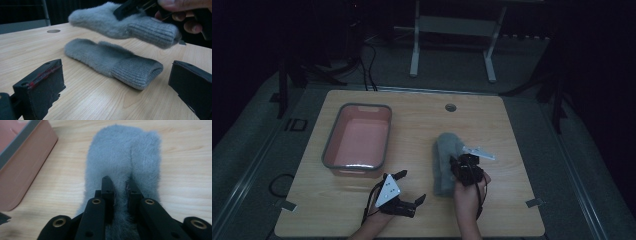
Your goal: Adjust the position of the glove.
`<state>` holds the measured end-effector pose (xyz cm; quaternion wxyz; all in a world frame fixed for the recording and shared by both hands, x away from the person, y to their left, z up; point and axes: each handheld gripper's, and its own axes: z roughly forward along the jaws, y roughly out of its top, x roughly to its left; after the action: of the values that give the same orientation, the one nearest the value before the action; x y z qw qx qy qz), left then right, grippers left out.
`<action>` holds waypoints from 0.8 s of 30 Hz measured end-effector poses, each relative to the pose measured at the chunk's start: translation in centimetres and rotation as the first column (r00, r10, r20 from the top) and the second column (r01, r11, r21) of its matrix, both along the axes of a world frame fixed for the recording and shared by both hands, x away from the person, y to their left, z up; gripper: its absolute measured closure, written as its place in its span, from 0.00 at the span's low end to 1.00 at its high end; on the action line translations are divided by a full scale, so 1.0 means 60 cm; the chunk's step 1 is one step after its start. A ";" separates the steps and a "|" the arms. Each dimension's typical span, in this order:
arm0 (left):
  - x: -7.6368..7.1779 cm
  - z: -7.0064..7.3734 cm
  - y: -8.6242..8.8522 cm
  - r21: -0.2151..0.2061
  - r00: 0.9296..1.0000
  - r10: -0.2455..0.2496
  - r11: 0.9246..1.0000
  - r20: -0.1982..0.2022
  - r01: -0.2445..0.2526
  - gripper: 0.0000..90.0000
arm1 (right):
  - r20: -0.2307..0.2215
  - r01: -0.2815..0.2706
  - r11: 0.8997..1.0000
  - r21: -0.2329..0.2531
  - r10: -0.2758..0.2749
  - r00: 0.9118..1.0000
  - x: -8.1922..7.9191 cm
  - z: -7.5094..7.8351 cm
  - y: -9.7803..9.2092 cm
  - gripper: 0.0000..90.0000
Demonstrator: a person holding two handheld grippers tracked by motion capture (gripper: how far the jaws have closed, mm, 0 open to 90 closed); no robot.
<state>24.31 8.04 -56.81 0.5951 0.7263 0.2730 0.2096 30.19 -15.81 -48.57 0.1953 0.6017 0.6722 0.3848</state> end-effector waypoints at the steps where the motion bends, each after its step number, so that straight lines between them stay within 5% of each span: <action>1: 0.000 0.000 0.000 0.000 1.000 -0.001 1.000 0.000 0.001 0.00 | -0.001 0.004 1.000 0.001 -0.004 1.000 -0.001 -0.003 0.005 0.90; 13: -0.001 0.000 -0.001 -0.002 1.000 -0.001 1.000 0.002 0.001 0.00 | -0.038 0.013 1.000 -0.022 -0.014 0.999 0.007 -0.047 0.021 0.89; 24: -0.001 0.000 -0.002 0.000 1.000 -0.003 1.000 0.007 0.003 0.00 | -0.034 -0.016 0.999 -0.036 0.014 0.999 0.013 -0.062 0.030 0.69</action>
<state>24.24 7.90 -56.82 0.5966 0.7258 0.2696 0.2111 30.95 -14.02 -52.32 0.1921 0.5993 0.6868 0.3637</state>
